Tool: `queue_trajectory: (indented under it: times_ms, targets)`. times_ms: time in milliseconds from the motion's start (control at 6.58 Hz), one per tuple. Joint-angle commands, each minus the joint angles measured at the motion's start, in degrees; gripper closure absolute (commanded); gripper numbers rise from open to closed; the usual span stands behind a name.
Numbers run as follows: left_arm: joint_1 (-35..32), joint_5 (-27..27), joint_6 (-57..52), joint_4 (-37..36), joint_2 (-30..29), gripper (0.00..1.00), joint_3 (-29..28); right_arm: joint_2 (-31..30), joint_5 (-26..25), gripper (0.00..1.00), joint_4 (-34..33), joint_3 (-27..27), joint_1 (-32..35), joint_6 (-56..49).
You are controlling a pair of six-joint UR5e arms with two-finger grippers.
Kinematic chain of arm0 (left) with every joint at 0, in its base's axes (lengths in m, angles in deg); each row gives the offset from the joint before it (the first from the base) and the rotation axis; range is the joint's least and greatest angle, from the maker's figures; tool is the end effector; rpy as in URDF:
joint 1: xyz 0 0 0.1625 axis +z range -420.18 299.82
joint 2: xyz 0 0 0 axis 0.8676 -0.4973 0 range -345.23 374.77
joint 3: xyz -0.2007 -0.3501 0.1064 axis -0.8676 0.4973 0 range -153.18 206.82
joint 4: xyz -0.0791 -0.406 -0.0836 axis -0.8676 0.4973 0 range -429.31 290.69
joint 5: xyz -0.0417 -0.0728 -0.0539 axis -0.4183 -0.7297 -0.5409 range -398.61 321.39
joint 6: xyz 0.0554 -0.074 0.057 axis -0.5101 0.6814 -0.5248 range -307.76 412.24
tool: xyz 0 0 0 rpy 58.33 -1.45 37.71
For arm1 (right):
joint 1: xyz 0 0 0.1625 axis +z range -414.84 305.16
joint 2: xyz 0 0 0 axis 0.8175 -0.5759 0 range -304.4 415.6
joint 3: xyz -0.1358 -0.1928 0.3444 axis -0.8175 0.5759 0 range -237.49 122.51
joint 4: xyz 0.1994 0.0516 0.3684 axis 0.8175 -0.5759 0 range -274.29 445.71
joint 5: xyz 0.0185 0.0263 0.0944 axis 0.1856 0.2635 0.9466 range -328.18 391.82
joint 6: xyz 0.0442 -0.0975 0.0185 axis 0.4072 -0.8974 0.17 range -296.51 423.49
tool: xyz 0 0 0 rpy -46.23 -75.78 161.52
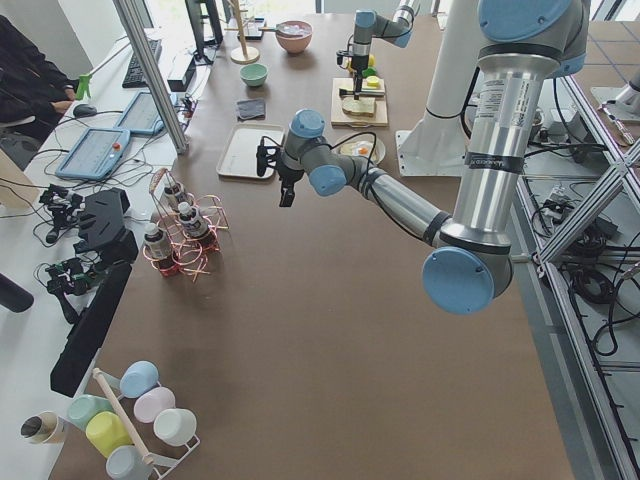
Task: Make sandwich and place on tray
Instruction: 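Lower the right gripper and grasp the plain bread slice by its edge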
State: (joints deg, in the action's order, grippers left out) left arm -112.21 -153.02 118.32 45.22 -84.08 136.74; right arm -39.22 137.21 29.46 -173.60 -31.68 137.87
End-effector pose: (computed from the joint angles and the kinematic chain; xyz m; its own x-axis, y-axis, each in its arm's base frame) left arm 0.2712 -0.4912 0.3613 0.5447 -0.0975 -0.8330 0.3206 0.9420 0.0994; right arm -0.4012 -0.2853 0.4113 0.5556 -0.0448 0.8302 -0.0306 0.9968 0.0743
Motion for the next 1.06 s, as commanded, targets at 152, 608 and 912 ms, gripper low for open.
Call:
queue_trajectory:
  times_ms: [152,608,912]
  targets:
    - [0.00,-0.03,-0.15,0.00,-0.11,0.03,-0.06,0.33,-1.23,0.31,0.00,0.97,-1.01,0.07]
    - [0.00,-0.03,-0.15,0.00,0.15,0.03,-0.06,0.25,-1.24,0.76,0.00,1.06,-1.19,0.77]
    - [0.00,-0.03,-0.15,0.00,-0.02,0.03,-0.06,0.24,-2.37,1.00,0.00,1.06,-1.28,1.12]
